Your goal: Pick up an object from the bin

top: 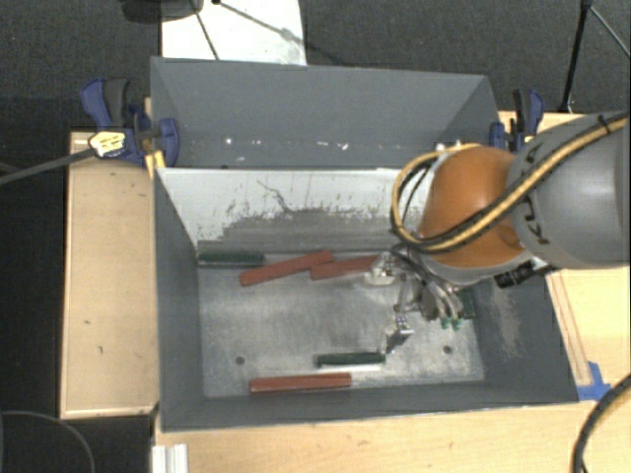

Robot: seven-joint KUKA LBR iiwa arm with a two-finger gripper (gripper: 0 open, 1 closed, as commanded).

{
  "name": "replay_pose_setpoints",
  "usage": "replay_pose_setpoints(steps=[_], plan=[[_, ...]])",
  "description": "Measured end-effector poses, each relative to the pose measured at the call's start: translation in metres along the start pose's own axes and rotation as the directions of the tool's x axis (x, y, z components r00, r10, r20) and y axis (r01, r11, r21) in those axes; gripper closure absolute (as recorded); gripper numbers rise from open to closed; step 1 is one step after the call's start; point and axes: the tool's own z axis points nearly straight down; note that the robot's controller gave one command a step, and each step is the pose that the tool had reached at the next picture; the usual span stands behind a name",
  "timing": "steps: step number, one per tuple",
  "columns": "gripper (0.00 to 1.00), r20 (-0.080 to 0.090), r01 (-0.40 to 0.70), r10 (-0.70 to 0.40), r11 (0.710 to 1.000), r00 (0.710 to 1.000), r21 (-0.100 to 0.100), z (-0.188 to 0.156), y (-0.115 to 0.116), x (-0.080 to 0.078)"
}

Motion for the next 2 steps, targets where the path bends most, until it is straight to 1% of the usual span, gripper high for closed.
replay_pose_setpoints(steps=[1,2], plan=[[1.00,0.005,0.004,-0.004,1.000,1.000,0.000,0.0353,0.0101,0.0364],[1.00,0.005,0.004,-0.004,1.000,1.000,0.000,0.0353,0.0101,0.0363]])
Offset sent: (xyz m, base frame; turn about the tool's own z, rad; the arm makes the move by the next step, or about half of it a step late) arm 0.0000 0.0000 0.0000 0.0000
